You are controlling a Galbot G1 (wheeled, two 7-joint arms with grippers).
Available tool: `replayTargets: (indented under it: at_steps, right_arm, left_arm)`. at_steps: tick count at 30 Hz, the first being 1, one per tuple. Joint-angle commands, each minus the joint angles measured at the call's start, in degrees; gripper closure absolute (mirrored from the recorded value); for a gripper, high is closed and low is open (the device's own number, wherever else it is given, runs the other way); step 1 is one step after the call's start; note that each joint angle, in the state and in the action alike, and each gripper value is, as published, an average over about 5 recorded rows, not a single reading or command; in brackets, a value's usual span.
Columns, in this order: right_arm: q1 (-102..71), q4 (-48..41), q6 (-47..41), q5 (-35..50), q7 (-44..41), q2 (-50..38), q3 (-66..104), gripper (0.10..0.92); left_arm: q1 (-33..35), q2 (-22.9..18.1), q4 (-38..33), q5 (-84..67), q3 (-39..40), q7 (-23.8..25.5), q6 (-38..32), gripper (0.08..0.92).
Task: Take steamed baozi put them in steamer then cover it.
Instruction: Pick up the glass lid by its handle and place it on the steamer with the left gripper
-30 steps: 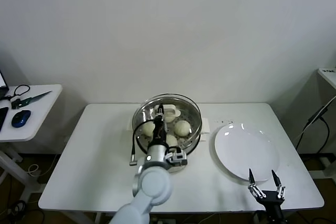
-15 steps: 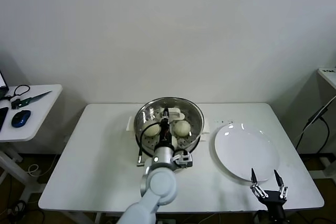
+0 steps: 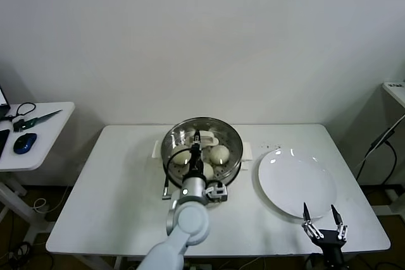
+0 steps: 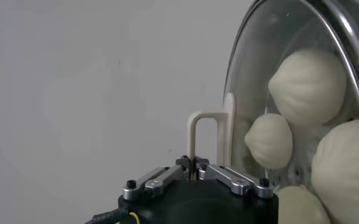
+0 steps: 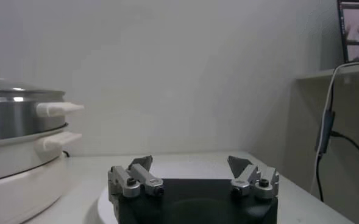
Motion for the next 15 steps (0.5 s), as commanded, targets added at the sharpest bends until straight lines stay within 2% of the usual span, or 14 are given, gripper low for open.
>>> replayTargets:
  at_steps: [1,5,15]
  right_arm:
    - [-0.04,0.44,-0.08,-0.09,-0.19,0.11,0.01,0.203]
    - [-0.03,0.8,-0.4,-0.11,-0.18,0.21,-0.06,0.203]
    - [0.88,0.81,-2.31,-0.26,1.63,0.3,-0.45,0.203]
  left_arm:
    - [-0.19,0.23,0.55,-0.01,-0.19,0.0,0.24,0.867]
    - [0.03,0.15,0.56,-0.37,-0.16,-0.12,0.08,0.845]
    - [1.28,1.79,-3.24,-5.31,0.3,-0.41,0.05,0.569]
